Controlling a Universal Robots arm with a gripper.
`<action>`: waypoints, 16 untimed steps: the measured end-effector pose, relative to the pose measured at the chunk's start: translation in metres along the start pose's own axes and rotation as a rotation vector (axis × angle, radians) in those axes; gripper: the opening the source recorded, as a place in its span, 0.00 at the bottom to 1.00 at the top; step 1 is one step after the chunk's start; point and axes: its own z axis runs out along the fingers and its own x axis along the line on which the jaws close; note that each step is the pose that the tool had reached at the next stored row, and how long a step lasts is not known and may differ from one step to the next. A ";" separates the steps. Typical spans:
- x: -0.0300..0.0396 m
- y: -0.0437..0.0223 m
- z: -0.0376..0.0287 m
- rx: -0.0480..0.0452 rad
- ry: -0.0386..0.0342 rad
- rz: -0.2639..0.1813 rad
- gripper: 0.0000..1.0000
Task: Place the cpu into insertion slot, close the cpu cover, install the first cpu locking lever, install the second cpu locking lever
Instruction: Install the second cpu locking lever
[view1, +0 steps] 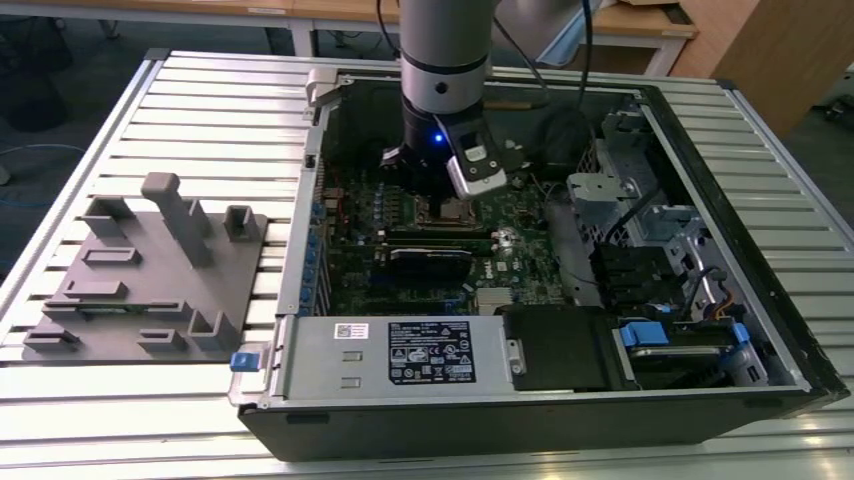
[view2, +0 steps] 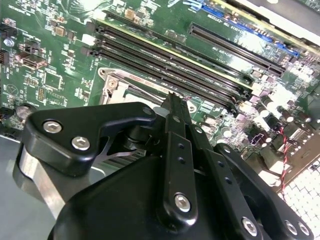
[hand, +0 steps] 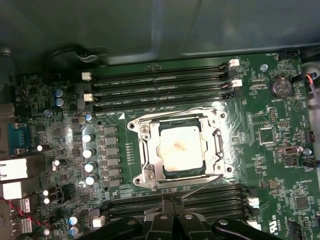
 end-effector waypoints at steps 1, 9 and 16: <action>0.0007 -0.0001 0.0003 0.0000 0.0000 0.000 0.10; 0.0031 -0.0010 0.0083 -0.0001 0.0000 0.000 0.10; 0.0039 -0.0012 0.0097 0.0001 0.0000 0.000 0.10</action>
